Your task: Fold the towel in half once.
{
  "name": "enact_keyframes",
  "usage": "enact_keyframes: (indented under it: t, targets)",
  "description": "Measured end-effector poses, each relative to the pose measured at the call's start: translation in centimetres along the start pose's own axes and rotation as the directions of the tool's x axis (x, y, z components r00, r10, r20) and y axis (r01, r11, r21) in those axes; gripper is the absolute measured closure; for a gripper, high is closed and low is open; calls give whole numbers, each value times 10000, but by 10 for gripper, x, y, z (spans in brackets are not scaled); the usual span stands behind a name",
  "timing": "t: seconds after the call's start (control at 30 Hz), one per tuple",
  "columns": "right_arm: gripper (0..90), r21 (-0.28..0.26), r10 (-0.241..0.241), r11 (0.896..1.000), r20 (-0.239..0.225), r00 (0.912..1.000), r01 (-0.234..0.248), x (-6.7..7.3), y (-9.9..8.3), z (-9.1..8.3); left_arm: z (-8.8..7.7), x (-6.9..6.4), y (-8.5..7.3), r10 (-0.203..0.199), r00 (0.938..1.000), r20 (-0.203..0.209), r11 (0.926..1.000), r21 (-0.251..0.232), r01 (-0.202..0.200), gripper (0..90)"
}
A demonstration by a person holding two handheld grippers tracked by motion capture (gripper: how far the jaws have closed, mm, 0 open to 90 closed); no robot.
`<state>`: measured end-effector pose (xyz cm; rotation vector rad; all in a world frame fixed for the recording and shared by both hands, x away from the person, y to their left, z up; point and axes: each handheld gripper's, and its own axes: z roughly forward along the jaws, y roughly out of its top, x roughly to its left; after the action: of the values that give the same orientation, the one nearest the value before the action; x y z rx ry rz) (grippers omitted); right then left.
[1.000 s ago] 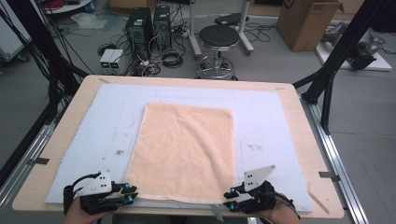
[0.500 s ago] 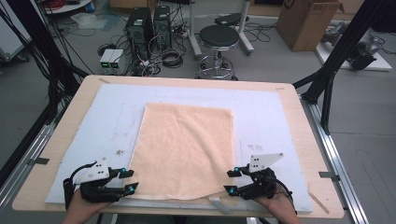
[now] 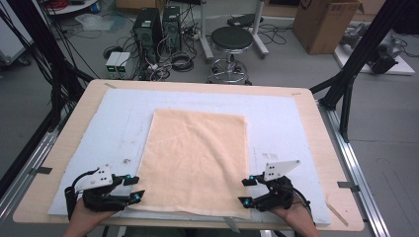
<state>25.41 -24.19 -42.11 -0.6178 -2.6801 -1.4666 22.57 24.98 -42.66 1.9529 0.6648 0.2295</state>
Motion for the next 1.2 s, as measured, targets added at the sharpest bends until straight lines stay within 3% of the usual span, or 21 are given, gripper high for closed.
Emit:
enact_keyframes:
  t: [0.3,0.67,0.93,1.2]
  targets:
    - [286,-315,245,9993,804,9965,-220,-9,5,-3,5,9,6,-244,9997,-40,9994,-233,243,455]
    - [220,-484,439,9982,1569,9866,-367,-26,13,4,14,18,17,-303,9980,-548,9991,-326,286,437]
    - [209,-619,507,9973,1709,9840,-406,-32,19,10,16,19,19,-346,9966,-742,9989,-326,323,427]
    - [200,-311,449,9987,1753,9835,-400,-32,19,16,17,18,18,-214,9964,-815,9995,-235,195,419]
